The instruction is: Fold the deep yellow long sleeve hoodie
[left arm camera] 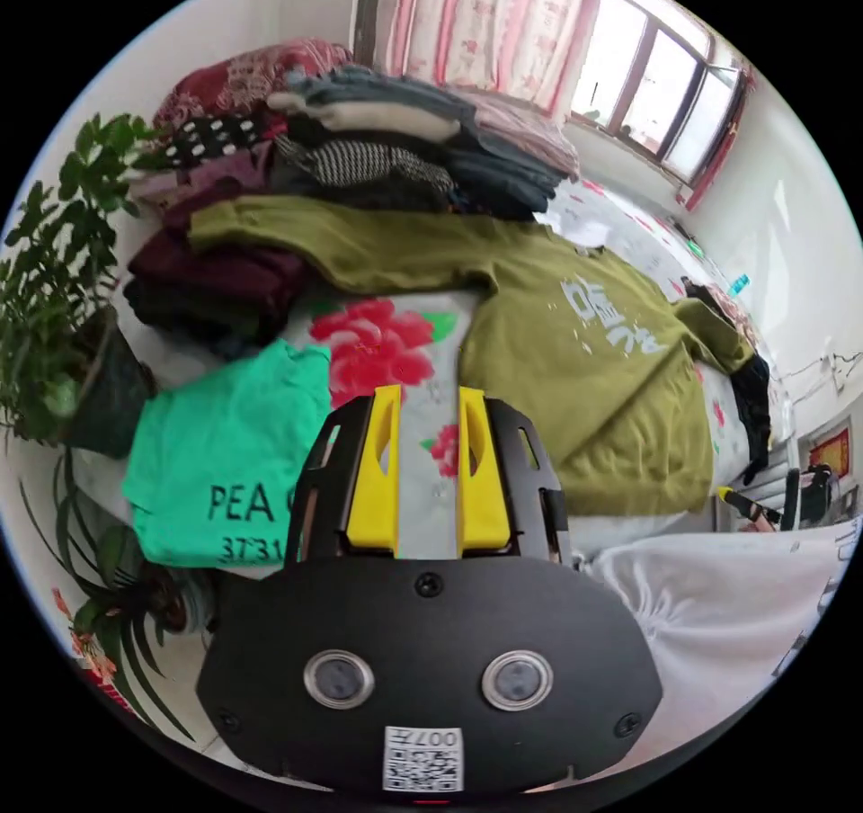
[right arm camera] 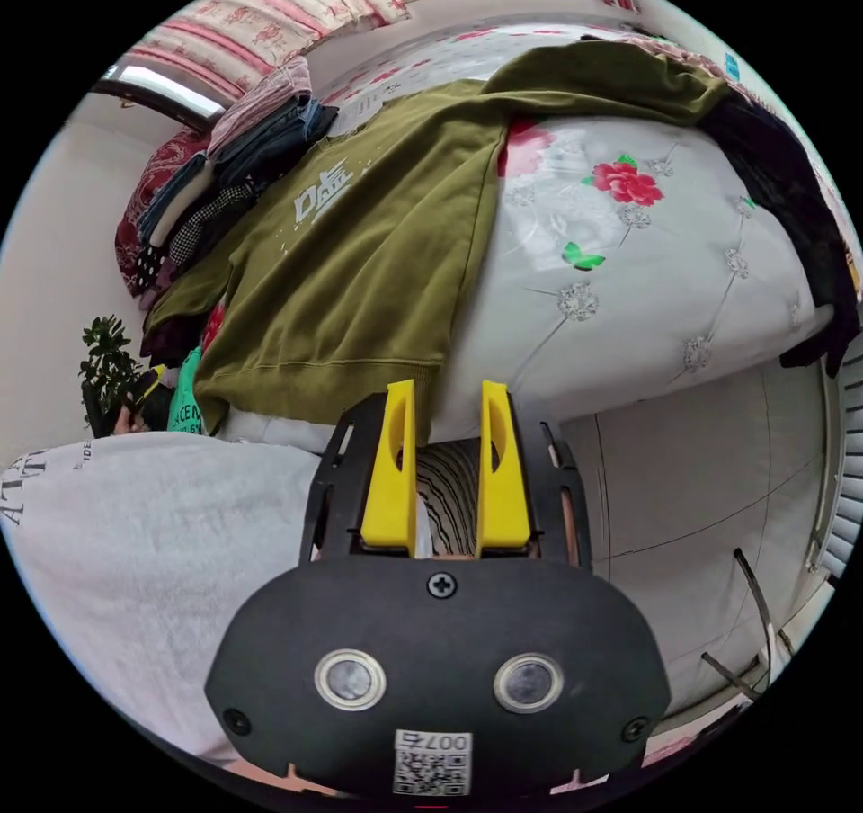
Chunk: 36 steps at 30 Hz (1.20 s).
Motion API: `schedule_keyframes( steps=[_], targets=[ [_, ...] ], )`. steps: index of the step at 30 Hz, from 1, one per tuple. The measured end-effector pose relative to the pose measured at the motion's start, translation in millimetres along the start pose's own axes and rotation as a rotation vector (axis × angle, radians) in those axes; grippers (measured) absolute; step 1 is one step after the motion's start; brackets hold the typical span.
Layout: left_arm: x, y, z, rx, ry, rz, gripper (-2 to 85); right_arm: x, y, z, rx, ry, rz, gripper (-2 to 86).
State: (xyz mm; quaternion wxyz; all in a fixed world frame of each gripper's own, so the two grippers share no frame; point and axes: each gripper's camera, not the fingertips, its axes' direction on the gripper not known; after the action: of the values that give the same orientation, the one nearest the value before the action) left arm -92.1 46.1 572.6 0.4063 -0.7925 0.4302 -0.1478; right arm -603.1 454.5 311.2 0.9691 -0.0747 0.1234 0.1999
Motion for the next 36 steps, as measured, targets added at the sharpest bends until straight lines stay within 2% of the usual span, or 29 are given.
schedule_keyframes(
  steps=[4, 6, 8, 10, 12, 14, 20, 22, 25, 27, 30, 34, 36],
  targets=[
    [16, 35, 36, -0.112, 0.118, 0.029, 11.4, -4, -20, 32, -0.065, -0.090, -0.052, 6.3],
    [20, 31, 49, -0.137, 0.111, 0.035, 11.1, -7, -35, 51, -0.131, -0.149, -0.066, 5.9],
    [23, 22, 66, -0.181, 0.115, 0.038, 10.4, -8, -52, 53, -0.185, -0.115, -0.087, 4.0],
    [23, 16, 80, -0.233, 0.083, -0.001, 8.3, -8, -62, 51, -0.248, -0.185, -0.141, 2.5],
    [24, 6, 78, -0.276, 0.097, -0.015, 2.5, -7, -70, 40, -0.277, -0.258, -0.176, 1.3],
    [25, 2, 67, -0.297, 0.111, -0.051, 0.6, -11, -71, 2, -0.212, -0.269, -0.259, 0.5],
    [66, 34, -8, -0.175, 0.150, 0.021, -0.7, -14, -38, -131, -0.049, -0.151, -0.503, 0.0],
    [78, 58, -2, -0.223, 0.154, 0.036, -0.8, 2, -27, -142, -0.043, -0.131, -0.492, 0.0],
    [80, 96, 35, -0.371, 0.153, -0.028, -0.8, 58, -19, -86, -0.183, -0.158, -0.334, -0.1],
    [80, 101, 14, -0.307, 0.204, -0.097, -0.9, 79, -16, -55, -0.262, -0.224, -0.233, -0.1],
    [90, 96, -32, -0.217, 0.134, -0.001, -0.9, 56, -11, -78, -0.172, -0.229, -0.315, -0.1],
    [71, 101, -37, -0.209, 0.187, -0.051, -0.9, 38, -11, -92, -0.161, -0.188, -0.403, 0.0],
    [53, 117, -12, -0.252, 0.233, -0.162, -0.7, 42, -9, -79, -0.169, -0.196, -0.372, 0.1]
  ],
)
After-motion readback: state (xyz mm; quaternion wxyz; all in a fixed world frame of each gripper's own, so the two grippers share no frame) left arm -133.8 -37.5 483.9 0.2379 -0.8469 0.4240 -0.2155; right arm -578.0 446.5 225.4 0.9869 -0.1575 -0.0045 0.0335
